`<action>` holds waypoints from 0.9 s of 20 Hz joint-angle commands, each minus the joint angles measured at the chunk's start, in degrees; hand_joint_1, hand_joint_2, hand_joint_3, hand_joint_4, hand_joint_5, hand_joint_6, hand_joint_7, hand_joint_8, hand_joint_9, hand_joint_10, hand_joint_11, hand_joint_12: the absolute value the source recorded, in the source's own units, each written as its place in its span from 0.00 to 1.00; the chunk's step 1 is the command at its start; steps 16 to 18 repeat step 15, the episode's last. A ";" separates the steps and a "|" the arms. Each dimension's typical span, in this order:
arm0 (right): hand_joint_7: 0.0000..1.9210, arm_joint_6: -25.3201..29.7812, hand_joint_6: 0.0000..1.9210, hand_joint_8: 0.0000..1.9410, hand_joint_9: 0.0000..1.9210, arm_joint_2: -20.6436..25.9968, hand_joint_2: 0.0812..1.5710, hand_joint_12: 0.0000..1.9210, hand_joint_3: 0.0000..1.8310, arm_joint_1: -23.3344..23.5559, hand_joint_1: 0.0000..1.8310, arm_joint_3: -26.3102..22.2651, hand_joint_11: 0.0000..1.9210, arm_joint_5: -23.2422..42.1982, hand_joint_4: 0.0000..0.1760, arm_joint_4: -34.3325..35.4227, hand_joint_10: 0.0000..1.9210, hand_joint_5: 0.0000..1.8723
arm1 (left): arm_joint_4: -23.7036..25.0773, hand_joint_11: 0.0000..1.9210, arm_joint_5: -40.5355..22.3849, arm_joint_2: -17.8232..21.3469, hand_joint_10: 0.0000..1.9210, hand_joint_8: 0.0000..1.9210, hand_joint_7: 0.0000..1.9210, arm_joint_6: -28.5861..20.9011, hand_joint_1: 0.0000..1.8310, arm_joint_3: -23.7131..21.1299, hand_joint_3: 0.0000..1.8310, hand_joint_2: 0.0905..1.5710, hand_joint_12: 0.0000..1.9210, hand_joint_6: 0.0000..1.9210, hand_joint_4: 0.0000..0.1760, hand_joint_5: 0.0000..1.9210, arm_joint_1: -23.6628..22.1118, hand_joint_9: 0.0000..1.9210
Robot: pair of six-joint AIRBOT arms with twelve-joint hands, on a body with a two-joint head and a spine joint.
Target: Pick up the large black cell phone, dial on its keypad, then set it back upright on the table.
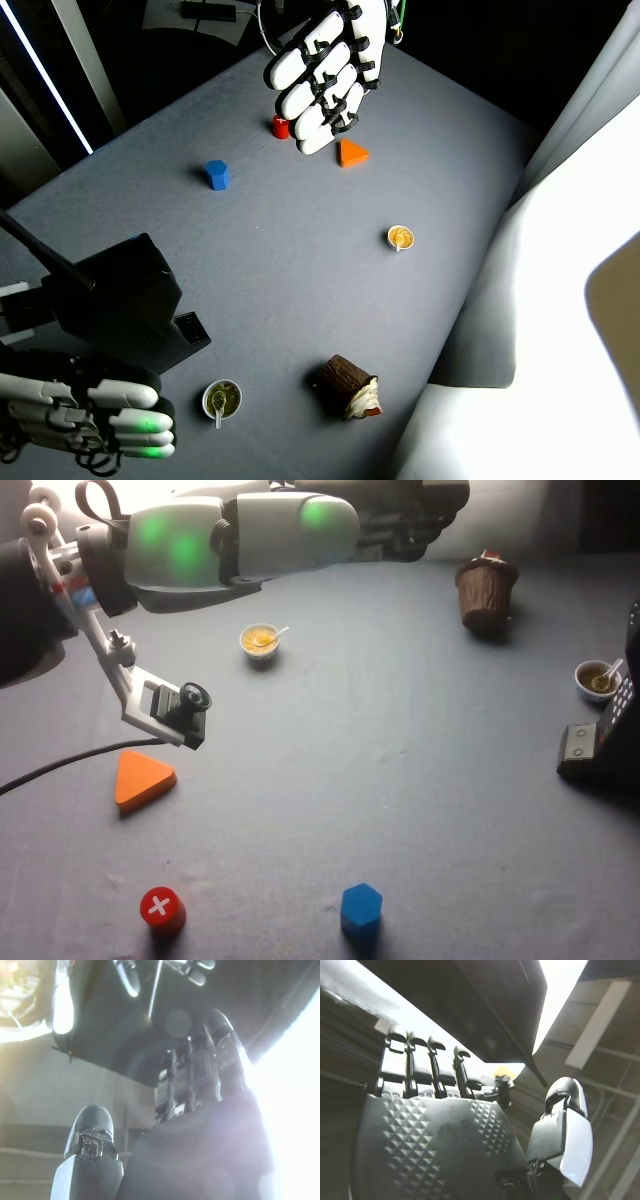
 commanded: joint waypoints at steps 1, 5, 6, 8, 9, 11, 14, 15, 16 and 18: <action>0.00 0.26 0.00 0.00 0.00 1.01 0.53 0.00 0.00 -0.36 0.00 -0.16 0.00 7.98 0.47 0.96 0.00 0.00 | -4.20 0.00 -4.85 -0.06 0.00 0.00 0.07 -0.55 0.00 -0.16 0.00 0.78 0.22 0.00 0.18 0.08 -1.58 0.06; 0.00 0.01 0.00 0.00 0.00 5.73 0.55 0.00 0.00 -4.95 0.00 -3.14 0.00 11.30 0.45 1.00 0.00 0.00 | -3.89 0.00 -4.79 0.02 0.00 0.00 0.07 -0.59 0.00 -0.52 0.00 0.78 0.22 0.00 0.16 0.08 -1.45 0.07; 0.00 0.00 0.00 0.00 0.00 6.60 0.55 0.00 0.00 -5.74 0.00 -3.76 0.00 11.75 0.44 0.99 0.00 0.00 | -3.86 0.00 -4.79 0.04 0.00 0.00 0.07 -0.59 0.00 -0.53 0.00 0.77 0.22 0.00 0.17 0.07 -1.41 0.07; 0.00 -0.17 0.00 0.00 0.00 9.90 0.55 0.00 0.00 -8.59 0.03 -6.06 0.00 13.00 0.50 0.96 0.00 0.00 | -3.85 0.00 -4.78 0.05 0.00 0.00 0.09 -0.60 0.00 -0.53 0.00 0.77 0.20 0.00 0.14 0.08 -1.42 0.07; 0.00 -0.50 0.00 0.00 0.00 11.51 0.55 0.00 0.00 -10.07 0.05 -7.53 0.00 13.32 0.48 0.95 0.00 0.00 | -3.85 0.00 -4.78 0.05 0.00 0.00 0.08 -0.60 0.00 -0.55 0.00 0.78 0.20 0.00 0.14 0.09 -1.42 0.06; 0.00 -1.03 0.00 0.00 0.00 15.38 0.55 0.00 0.00 -13.92 0.06 -10.95 0.00 13.64 0.46 0.95 0.00 0.00 | -3.86 0.00 -4.80 0.20 0.00 0.00 0.09 -0.63 0.00 -0.59 0.00 0.78 0.21 0.01 0.13 0.10 -1.40 0.07; 0.00 -3.50 0.00 0.00 0.00 20.48 0.57 0.00 0.01 -18.11 0.07 -15.52 0.00 13.65 0.40 2.85 0.00 0.00 | -4.09 0.00 -4.84 0.46 0.00 0.00 0.11 -0.73 0.00 -0.67 0.00 0.77 0.19 0.00 0.15 0.12 -1.41 0.08; 0.00 -3.98 0.00 0.00 0.00 20.99 0.57 0.00 0.01 -18.82 0.05 -15.95 0.00 13.65 0.41 4.38 0.00 0.00 | -4.13 0.00 -4.84 0.50 0.00 0.00 0.12 -0.74 0.00 -0.70 0.00 0.77 0.18 0.00 0.16 0.12 -1.40 0.08; 0.00 -3.98 0.00 0.00 0.00 20.99 0.57 0.00 0.01 -18.82 0.05 -15.95 0.00 13.65 0.41 4.38 0.00 0.00 | -4.13 0.00 -4.84 0.50 0.00 0.00 0.12 -0.74 0.00 -0.70 0.00 0.77 0.18 0.00 0.16 0.12 -1.40 0.08; 0.00 -3.98 0.00 0.00 0.00 20.99 0.57 0.00 0.01 -18.82 0.05 -15.95 0.00 13.65 0.41 4.38 0.00 0.00 | -4.13 0.00 -4.84 0.50 0.00 0.00 0.12 -0.74 0.00 -0.70 0.00 0.77 0.18 0.00 0.16 0.12 -1.40 0.08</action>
